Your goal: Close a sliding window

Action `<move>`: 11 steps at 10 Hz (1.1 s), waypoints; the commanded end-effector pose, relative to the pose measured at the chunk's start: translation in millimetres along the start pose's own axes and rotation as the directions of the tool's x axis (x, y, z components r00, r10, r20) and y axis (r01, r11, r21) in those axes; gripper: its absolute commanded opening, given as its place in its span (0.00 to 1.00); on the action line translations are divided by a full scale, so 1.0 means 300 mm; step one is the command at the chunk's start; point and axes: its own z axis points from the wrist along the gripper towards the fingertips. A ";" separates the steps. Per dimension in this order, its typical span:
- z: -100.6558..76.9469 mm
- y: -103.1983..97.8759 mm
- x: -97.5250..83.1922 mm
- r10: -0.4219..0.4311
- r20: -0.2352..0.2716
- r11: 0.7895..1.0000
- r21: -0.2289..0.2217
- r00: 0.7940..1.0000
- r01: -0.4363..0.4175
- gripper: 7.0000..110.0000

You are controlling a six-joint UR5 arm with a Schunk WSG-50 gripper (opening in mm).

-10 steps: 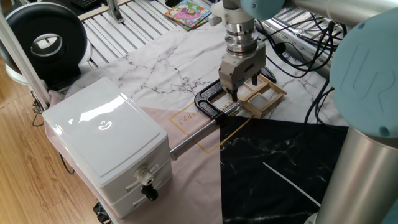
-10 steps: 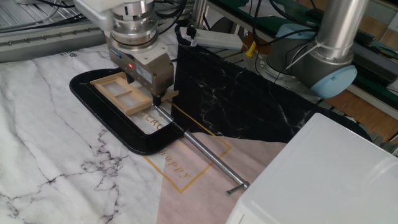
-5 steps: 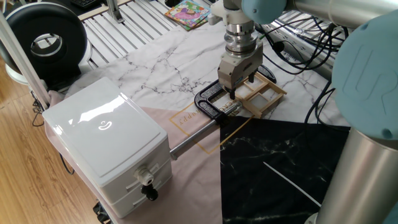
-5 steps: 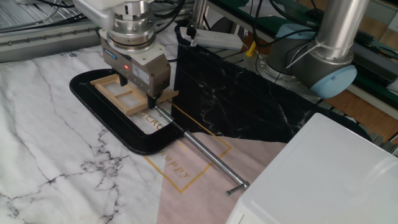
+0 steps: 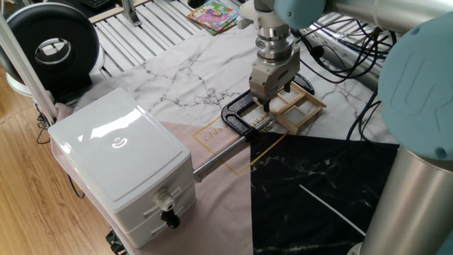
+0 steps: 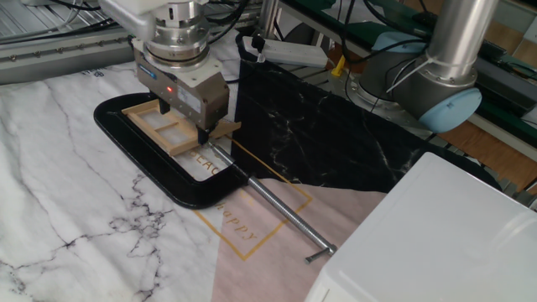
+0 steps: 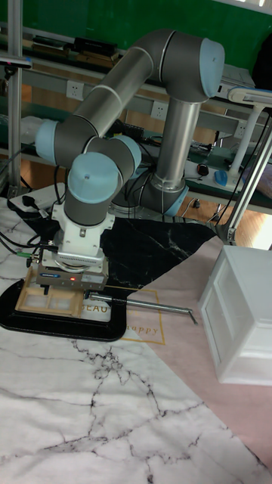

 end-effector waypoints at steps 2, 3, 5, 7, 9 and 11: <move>-0.121 0.032 0.071 -0.010 0.021 1.000 0.009 1.000 0.010 0.36; -0.157 0.050 0.095 -0.017 0.033 1.000 0.008 0.999 0.016 0.36; -0.212 0.076 0.133 -0.027 0.083 1.000 0.012 0.996 0.026 0.36; -0.241 0.091 0.059 -0.083 0.242 0.997 0.019 0.967 0.080 0.36; -0.335 0.217 -0.149 -0.206 0.515 0.967 -0.026 0.832 0.255 0.36; -0.386 0.163 -0.238 -0.346 0.588 0.934 0.143 0.731 0.327 0.36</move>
